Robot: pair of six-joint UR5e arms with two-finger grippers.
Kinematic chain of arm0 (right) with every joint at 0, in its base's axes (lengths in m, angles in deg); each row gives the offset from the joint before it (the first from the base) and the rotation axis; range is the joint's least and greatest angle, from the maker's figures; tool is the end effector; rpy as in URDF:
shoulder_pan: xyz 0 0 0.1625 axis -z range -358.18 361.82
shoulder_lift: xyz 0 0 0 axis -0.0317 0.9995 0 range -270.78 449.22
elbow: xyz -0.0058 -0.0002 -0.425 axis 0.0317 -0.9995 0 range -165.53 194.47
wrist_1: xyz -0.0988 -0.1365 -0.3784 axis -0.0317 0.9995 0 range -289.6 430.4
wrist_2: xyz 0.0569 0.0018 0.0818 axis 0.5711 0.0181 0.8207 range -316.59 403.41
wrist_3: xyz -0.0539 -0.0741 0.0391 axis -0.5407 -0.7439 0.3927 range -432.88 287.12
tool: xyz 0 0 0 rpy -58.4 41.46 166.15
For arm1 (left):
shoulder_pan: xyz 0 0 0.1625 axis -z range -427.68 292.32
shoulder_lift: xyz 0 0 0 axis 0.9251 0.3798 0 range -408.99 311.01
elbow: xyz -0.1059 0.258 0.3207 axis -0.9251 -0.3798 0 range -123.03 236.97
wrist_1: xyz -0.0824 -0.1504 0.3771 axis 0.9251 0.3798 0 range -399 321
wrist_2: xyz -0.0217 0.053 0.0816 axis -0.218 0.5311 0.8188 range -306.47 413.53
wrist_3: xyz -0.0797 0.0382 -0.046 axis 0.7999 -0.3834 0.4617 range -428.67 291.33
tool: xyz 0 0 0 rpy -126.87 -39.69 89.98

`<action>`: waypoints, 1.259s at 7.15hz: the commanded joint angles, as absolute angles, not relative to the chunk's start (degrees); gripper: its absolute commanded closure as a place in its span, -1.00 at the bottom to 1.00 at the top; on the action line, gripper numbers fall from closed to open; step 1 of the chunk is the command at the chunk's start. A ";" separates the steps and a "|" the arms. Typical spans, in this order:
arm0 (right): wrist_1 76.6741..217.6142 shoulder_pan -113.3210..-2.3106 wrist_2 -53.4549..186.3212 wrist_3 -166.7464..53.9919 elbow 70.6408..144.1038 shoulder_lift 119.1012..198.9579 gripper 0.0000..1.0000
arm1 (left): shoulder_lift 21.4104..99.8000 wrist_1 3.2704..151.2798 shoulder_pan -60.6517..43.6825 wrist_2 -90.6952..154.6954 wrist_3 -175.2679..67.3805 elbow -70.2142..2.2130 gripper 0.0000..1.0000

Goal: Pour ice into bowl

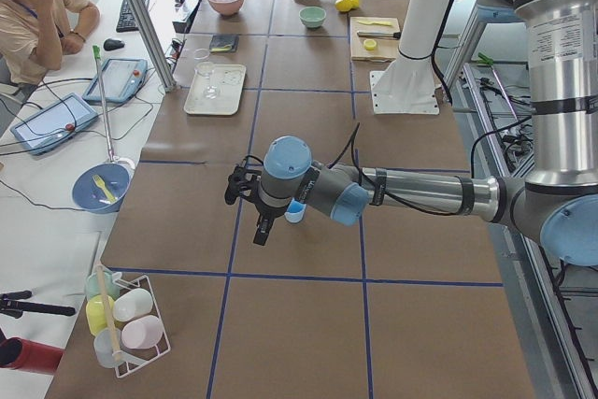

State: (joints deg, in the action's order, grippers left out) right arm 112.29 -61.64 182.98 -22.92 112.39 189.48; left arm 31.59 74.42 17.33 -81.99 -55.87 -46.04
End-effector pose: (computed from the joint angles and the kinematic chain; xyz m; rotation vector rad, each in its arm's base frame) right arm -0.1416 -0.4121 0.5703 0.0804 -1.0984 0.0212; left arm -0.0235 -0.4461 0.5742 0.3197 0.8379 0.0602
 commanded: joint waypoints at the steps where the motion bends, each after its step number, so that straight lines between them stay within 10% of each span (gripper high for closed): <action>1: 116.94 -65.85 184.83 -30.55 112.55 190.38 -1.00 | 31.78 74.29 17.57 -81.91 -59.77 -44.21 -1.00; 6: 152.51 -81.58 181.07 -75.30 116.92 189.68 -1.00 | 38.62 50.18 25.73 -82.43 -75.91 -42.44 -1.00; 9: 181.22 -87.11 172.74 -91.97 117.74 176.03 -1.00 | 35.84 49.41 25.93 -82.26 -76.14 -42.62 -1.00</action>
State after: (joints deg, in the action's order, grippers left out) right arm 169.77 -84.72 177.09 -84.63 117.81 182.47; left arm 37.32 49.60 25.96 -82.33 -75.84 -42.77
